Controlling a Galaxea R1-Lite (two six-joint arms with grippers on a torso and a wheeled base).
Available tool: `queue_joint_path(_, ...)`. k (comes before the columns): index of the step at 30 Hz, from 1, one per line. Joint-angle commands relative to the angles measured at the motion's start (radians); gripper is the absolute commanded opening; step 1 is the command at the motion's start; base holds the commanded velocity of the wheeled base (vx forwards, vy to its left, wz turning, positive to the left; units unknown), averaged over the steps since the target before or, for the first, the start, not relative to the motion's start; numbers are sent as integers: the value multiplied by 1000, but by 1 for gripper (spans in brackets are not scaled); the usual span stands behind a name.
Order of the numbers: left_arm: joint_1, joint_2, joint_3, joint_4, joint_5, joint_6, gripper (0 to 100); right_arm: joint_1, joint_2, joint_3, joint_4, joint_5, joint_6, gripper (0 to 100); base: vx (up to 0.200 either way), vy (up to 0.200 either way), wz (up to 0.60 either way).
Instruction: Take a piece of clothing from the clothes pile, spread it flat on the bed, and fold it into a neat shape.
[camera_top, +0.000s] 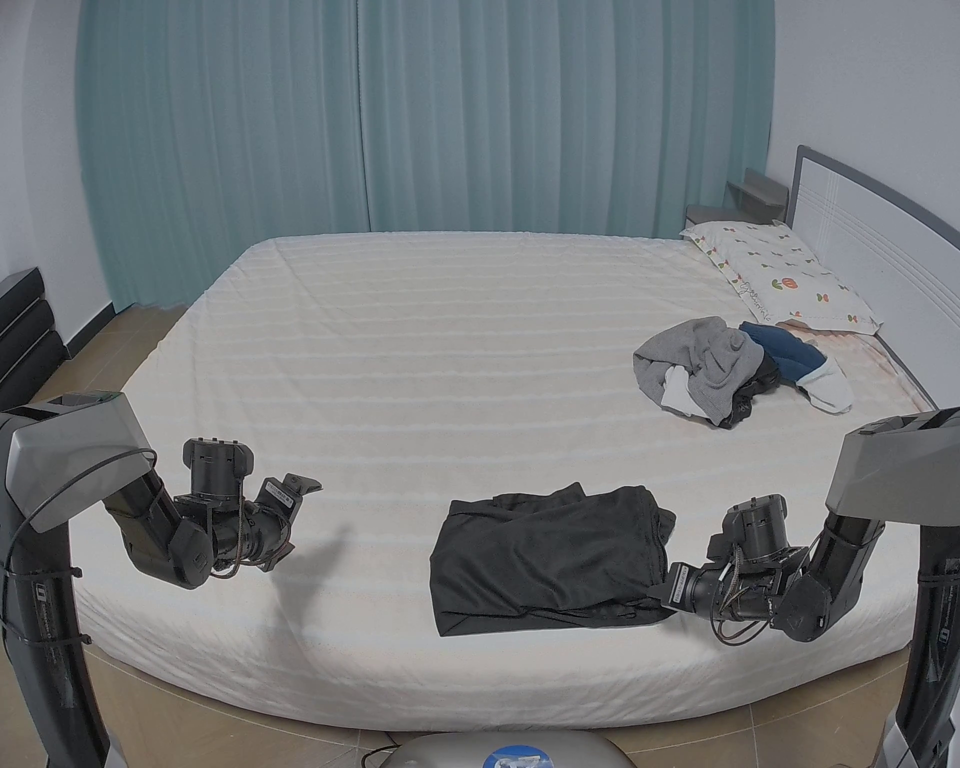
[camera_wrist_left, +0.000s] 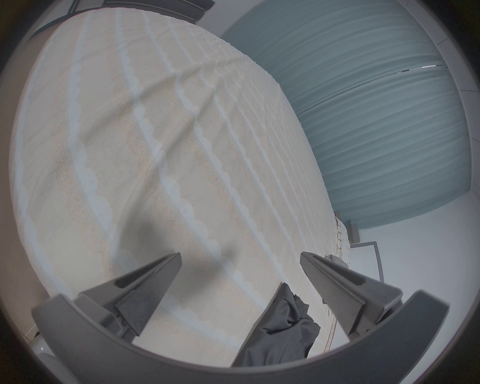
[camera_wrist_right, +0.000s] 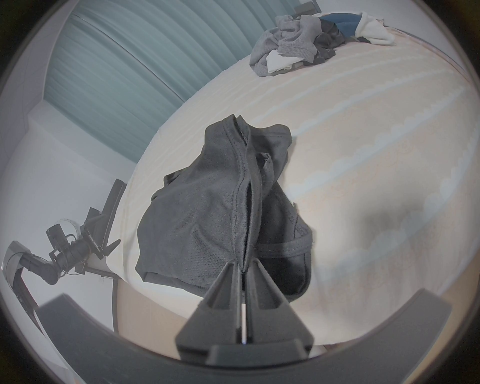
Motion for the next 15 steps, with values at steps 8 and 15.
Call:
queue_joint_path(8,0,1,0,0,1,-1,100,-48,-45,58,13,2,-120,0,0,0,0)
queue_joint_path(15,0,2,0,0,1,-1,100,-54,-33,66,20,2,-170,0,0,0,0)
